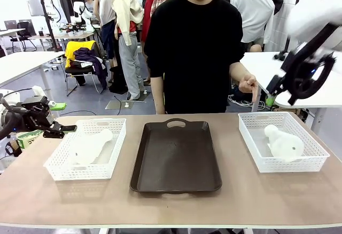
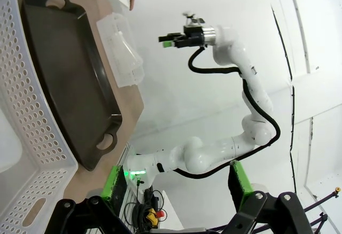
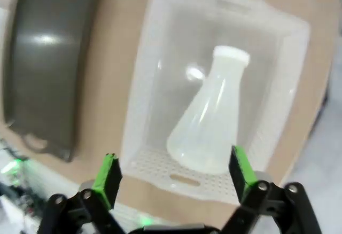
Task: Prepare the laboratory tools.
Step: Pick up the Big flask that the person points to.
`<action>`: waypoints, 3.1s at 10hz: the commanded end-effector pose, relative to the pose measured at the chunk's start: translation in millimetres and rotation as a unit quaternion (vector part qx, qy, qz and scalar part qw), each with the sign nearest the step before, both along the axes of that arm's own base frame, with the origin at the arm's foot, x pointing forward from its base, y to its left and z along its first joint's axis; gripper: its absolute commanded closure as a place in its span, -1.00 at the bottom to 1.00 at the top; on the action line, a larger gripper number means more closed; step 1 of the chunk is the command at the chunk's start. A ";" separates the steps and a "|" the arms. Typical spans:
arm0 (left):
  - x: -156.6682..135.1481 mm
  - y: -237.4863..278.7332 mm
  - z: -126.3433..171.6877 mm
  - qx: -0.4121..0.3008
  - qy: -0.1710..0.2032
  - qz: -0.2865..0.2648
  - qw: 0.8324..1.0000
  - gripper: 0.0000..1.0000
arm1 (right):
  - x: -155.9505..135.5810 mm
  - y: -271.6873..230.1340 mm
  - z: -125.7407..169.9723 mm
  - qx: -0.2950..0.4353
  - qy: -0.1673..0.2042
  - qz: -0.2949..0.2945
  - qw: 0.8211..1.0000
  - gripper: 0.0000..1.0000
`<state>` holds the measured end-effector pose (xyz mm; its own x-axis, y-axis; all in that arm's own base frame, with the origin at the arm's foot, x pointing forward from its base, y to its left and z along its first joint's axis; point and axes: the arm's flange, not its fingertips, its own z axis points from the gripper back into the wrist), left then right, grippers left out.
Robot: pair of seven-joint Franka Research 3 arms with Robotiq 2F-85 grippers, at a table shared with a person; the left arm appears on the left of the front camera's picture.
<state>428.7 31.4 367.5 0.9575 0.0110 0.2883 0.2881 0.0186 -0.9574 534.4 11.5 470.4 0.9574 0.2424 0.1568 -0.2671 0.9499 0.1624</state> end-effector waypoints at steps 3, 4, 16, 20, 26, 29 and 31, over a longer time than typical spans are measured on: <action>-0.1 0.9 3.1 -0.011 -0.006 0.003 1.000 -1.00 | 36.3 10.5 -45.9 -0.076 0.001 -0.056 0.996 -1.00; -0.1 0.9 3.1 -0.011 -0.006 0.003 1.000 -1.00 | 43.0 8.0 -56.0 -0.079 -0.006 -0.062 0.995 -1.00; -0.1 0.9 3.1 -0.011 -0.006 0.003 1.000 -1.00 | 61.6 -1.2 -139.5 -0.088 -0.017 -0.137 0.986 -1.00; -0.1 0.9 3.1 -0.011 -0.006 0.003 1.000 -1.00 | 67.0 -6.7 -151.9 -0.091 0.000 -0.145 0.985 -1.00; -0.1 0.9 3.1 -0.011 -0.006 0.003 1.000 -1.00 | 64.0 3.0 -146.0 -0.097 0.001 -0.138 0.986 0.48; -0.1 0.9 3.1 -0.011 -0.006 0.003 1.000 -1.00 | 62.8 7.4 -142.6 -0.103 0.000 -0.142 0.985 1.00; -0.1 0.9 3.1 -0.011 -0.006 0.003 1.000 -1.00 | 63.2 3.3 -140.2 -0.104 -0.001 -0.153 0.983 1.00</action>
